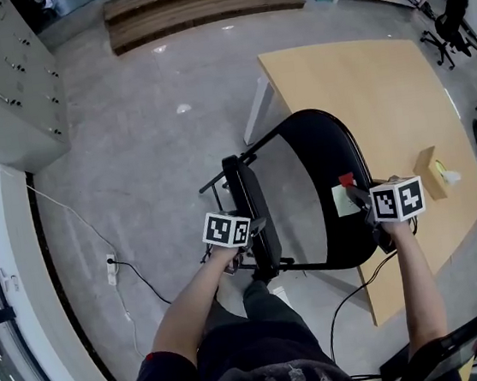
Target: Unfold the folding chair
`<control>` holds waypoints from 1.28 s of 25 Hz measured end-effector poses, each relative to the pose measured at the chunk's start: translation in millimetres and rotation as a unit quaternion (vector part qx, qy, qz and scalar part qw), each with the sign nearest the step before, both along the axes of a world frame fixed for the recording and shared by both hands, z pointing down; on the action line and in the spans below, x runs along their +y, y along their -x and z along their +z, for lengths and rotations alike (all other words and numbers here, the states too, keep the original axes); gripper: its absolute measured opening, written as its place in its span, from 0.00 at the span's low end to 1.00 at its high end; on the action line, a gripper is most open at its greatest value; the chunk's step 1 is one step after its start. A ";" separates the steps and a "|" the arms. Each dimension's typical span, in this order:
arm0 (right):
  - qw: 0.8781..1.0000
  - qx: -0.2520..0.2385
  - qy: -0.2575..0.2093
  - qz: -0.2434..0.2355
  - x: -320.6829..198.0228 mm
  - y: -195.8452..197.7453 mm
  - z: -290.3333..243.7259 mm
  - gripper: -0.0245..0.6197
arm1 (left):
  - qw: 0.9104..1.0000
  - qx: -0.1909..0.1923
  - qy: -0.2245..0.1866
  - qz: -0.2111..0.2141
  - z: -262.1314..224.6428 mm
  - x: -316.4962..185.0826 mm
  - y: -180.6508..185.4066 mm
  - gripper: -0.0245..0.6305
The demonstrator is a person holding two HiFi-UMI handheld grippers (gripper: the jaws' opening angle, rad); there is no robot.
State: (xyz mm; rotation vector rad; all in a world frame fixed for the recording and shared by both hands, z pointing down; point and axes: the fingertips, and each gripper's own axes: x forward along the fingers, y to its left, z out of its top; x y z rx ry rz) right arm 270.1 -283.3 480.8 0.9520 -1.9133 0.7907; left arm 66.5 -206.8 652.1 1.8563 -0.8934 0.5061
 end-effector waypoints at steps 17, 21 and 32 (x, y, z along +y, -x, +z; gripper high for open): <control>1.000 -0.027 0.011 0.009 7.2 31.2 22.0 0.20 | 0.977 0.068 0.056 -0.193 43.6 31.0 121.3 0.38; 1.000 -0.022 0.005 0.009 3.9 34.8 25.0 0.20 | 0.974 0.088 0.044 -0.205 46.5 30.5 133.6 0.37; 0.999 -0.039 0.013 0.020 0.3 55.2 28.3 0.19 | 0.971 0.087 0.033 -0.220 58.4 24.1 164.4 0.36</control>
